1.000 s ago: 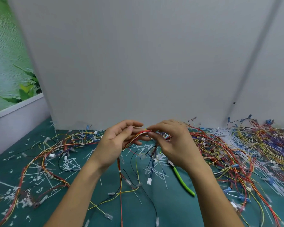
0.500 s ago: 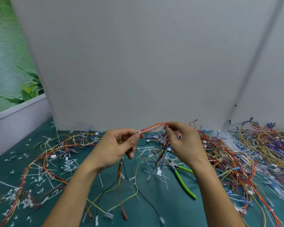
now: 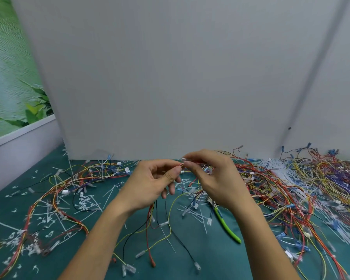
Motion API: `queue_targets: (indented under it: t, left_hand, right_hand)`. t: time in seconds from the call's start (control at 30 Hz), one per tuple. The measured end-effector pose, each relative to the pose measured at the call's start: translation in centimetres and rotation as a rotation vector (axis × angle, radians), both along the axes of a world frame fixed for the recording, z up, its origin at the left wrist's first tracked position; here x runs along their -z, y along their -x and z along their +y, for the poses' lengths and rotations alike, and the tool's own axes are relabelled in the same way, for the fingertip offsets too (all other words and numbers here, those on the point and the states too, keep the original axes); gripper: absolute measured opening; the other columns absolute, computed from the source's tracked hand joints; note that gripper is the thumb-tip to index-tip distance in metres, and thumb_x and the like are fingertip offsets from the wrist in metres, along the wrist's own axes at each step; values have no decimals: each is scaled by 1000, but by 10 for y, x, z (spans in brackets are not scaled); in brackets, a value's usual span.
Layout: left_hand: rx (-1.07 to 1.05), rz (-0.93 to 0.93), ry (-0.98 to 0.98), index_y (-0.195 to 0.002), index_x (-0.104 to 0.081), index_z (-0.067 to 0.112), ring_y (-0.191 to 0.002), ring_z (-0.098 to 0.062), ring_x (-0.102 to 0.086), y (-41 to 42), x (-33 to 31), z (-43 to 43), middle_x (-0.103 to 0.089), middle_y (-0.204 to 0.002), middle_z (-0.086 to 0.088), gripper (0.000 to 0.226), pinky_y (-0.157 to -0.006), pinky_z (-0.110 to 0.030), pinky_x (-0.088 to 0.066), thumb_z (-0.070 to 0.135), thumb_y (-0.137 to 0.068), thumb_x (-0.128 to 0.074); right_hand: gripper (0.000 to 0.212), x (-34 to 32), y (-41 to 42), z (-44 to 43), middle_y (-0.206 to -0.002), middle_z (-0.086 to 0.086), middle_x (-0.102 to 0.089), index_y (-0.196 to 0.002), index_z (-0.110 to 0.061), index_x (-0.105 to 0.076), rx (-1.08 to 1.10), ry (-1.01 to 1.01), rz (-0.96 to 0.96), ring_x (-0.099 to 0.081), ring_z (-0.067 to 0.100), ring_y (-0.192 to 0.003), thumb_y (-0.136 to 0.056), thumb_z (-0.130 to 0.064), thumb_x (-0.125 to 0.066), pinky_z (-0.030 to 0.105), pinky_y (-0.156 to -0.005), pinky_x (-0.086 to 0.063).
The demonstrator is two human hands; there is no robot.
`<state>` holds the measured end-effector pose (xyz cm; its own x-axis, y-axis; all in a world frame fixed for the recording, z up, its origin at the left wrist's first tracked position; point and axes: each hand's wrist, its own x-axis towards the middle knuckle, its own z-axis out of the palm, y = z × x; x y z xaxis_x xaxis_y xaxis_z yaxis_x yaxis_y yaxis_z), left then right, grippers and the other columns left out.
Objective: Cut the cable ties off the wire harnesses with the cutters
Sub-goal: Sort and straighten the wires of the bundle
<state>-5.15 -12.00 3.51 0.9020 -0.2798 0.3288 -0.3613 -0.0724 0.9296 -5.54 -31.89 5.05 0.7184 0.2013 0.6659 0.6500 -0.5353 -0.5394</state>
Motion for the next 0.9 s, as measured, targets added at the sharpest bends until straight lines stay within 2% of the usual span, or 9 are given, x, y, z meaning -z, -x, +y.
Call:
queue_targets:
  t: [0.1, 0.2, 0.27, 0.4, 0.5, 0.6, 0.67, 0.77, 0.9]
  left_hand:
    - [12, 89, -37, -107, -74, 11, -76, -22, -74, -2, -3, 9, -77, -90, -10, 25, -68, -25, -57, 28, -89, -69]
    - [-26, 111, -411, -106, -75, 22, -93, -8, -74, -6, -1, 31, -79, -94, 4, 16, -88, -21, -54, 26, -91, -75]
    - [0, 117, -487, -102, -76, 19, -92, -9, -74, -7, 0, 37, -79, -92, 4, 10, -91, -25, -56, 21, -93, -73]
    - [-7, 128, -192, -97, -73, 3, -71, -22, -71, -5, -3, 26, -72, -75, -8, 13, -73, -30, -59, 14, -97, -66]
    - [-59, 90, -123, -98, -72, 2, -62, -22, -68, -5, -3, 17, -66, -68, -6, 18, -61, -25, -55, 17, -99, -62]
    - [-95, 71, -69, -101, -73, 6, -55, -21, -62, -5, -4, 16, -60, -64, -5, 19, -56, -27, -54, 19, -100, -59]
    - [-86, 68, -27, -100, -75, 8, -51, -21, -58, -5, -4, 16, -57, -63, -5, 22, -54, -29, -52, 25, -98, -60]
    - [-12, 140, 73, -99, -77, 9, -50, -23, -57, -5, -5, 16, -61, -68, -9, 34, -48, -31, -49, 38, -94, -58]
    - [91, 286, 149, -105, -72, 4, -55, -30, -64, -6, -9, 25, -73, -93, -25, 52, -44, -29, -49, 50, -97, -49]
  right_hand:
    - [8, 2, -5, -8, -93, -17, -74, -103, -18, -77, 41, -135, 85, -68, -6, -90, -96, -17, -73, 6, -81, -45]
    - [4, 4, -12, -18, -89, -16, -74, -100, -24, -73, 102, -251, 137, -68, -5, -85, -97, -23, -71, 9, -78, -47]
    - [4, 5, -17, -23, -84, -14, -72, -99, -23, -73, 146, -317, 149, -65, -5, -77, -98, -25, -70, 11, -73, -46]
    - [10, 9, -23, -32, -84, -12, -71, -106, -23, -72, 198, -370, 218, -63, -2, -70, -100, -29, -67, 18, -69, -46]
    - [13, 10, -23, -34, -97, -11, -74, -111, -28, -73, 179, -378, 261, -68, -2, -82, -99, -31, -68, 20, -74, -52]
    - [13, 10, -22, -33, -93, -10, -75, -110, -31, -74, 154, -369, 228, -66, -4, -76, -99, -28, -69, 12, -68, -47]
    - [13, 9, -21, -33, -89, -10, -73, -109, -31, -75, 161, -360, 211, -64, -3, -73, -99, -27, -68, 13, -66, -47]
    - [11, 10, -21, -33, -86, -10, -70, -103, -35, -74, 179, -378, 202, -61, -1, -68, -100, -26, -66, 17, -62, -50]
    - [14, 9, -24, -35, -89, -11, -69, -96, -39, -68, 247, -477, 195, -61, 2, -68, -101, -26, -64, 18, -61, -50]
